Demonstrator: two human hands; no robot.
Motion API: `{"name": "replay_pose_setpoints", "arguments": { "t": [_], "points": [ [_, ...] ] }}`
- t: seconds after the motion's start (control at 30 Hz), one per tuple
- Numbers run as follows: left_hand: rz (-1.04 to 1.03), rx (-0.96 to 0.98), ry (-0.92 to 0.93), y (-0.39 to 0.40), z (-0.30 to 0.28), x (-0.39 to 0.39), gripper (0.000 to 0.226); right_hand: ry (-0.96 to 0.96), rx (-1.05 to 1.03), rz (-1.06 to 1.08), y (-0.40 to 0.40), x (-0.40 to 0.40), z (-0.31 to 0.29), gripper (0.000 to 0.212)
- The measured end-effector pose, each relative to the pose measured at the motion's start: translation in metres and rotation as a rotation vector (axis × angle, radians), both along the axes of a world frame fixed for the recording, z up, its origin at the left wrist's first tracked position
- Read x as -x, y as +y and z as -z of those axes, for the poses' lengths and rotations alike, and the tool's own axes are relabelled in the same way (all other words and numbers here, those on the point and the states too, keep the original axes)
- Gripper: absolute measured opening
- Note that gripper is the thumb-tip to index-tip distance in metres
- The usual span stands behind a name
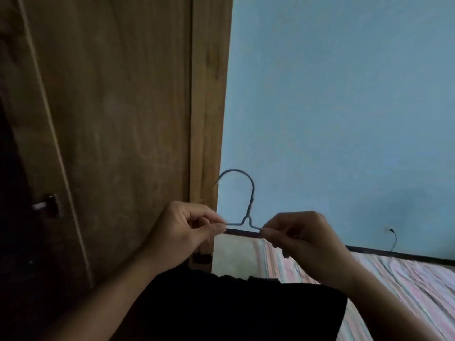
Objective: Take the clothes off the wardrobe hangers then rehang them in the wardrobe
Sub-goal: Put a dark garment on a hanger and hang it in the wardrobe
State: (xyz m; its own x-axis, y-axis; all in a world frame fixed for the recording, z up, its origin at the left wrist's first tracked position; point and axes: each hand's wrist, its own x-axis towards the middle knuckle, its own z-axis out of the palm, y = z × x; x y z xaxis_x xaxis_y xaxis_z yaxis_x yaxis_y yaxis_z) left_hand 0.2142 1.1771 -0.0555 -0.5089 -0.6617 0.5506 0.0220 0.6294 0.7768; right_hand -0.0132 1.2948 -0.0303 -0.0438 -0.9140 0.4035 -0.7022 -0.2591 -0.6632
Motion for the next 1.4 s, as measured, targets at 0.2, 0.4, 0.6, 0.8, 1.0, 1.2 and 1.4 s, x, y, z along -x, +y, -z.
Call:
{"name": "replay_pose_setpoints", "arguments": {
  "t": [0.2, 0.4, 0.6, 0.8, 1.0, 1.2, 1.4],
  "points": [
    [-0.213, 0.017, 0.009, 0.009, -0.008, -0.068, 0.012, -0.012, -0.017, -0.306, -0.039, -0.053, -0.018, 0.016],
    [-0.430, 0.005, -0.027, 0.027, -0.012, -0.143, 0.012, -0.058, -0.068, -0.484, -0.068, -0.123, -0.013, 0.020],
    [-0.547, 0.019, -0.099, 0.035, -0.015, -0.232, 0.010, -0.195, -0.198, -0.641, -0.093, -0.213, -0.008, 0.014],
    [-0.661, 0.007, -0.111, 0.037, -0.012, -0.316, 0.008, -0.290, -0.335, -0.774, -0.117, -0.301, -0.003, 0.029],
    [-0.809, -0.047, -0.220, 0.042, -0.002, -0.385, 0.010, -0.267, -0.473, -0.847, -0.140, -0.379, 0.012, 0.028],
    [-1.270, -0.088, -0.661, 0.056, 0.007, -0.443, 0.026, -0.246, -0.626, -0.862, -0.160, -0.443, 0.022, 0.027],
    [-1.538, -0.158, -0.952, 0.095, 0.011, -0.466, 0.016, -0.087, -0.689, -0.942, -0.158, -0.501, 0.038, 0.026]
  ]
}}
